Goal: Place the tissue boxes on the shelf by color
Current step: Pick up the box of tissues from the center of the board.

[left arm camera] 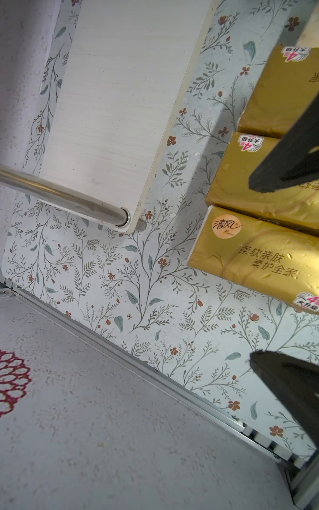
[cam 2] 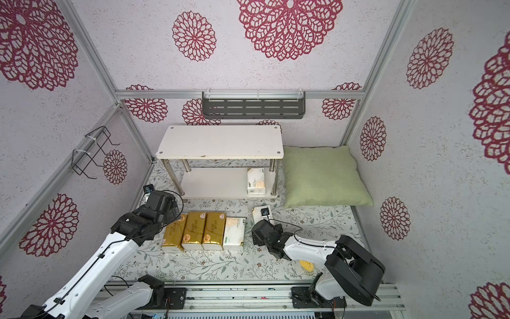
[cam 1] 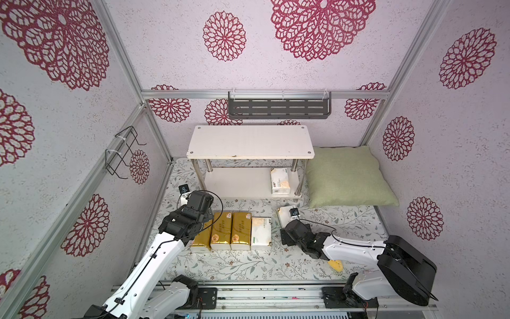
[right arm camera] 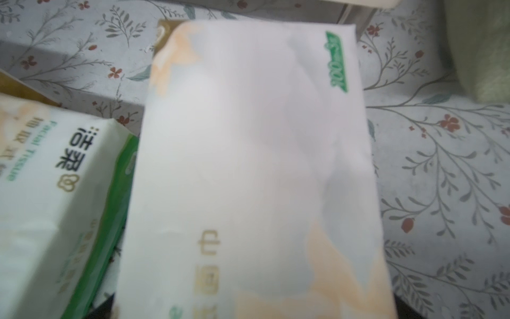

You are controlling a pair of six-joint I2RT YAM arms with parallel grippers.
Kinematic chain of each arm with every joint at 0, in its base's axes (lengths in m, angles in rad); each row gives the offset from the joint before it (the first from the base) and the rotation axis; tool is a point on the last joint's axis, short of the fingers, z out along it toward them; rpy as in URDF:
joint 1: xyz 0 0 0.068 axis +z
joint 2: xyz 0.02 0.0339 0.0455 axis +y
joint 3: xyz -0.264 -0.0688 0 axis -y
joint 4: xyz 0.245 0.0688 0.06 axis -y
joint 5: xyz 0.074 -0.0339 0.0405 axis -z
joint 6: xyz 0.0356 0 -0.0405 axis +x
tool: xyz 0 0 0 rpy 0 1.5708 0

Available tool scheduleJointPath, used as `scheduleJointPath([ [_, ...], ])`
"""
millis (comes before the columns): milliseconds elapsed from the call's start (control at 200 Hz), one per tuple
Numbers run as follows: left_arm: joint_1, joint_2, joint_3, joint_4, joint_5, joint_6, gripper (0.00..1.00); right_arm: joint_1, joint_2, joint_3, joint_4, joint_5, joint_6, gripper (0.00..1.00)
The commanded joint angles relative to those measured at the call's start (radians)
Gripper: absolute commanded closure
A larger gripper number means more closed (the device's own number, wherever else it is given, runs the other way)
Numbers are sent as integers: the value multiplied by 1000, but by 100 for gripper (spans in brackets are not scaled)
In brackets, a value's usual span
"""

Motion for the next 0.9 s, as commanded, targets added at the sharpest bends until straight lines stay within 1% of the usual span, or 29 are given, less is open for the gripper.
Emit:
scheduleJointPath([
  [0, -9, -3, 11, -13, -14, 6, 3, 8, -55, 41, -49, 13, 22, 10],
  [415, -9, 6, 31, -15, -17, 8, 3, 49, -117, 52, -114, 21, 31, 12],
  [896, -9, 23, 47, -2, -26, 7, 3, 101, -186, 139, -233, 37, 21, 13],
])
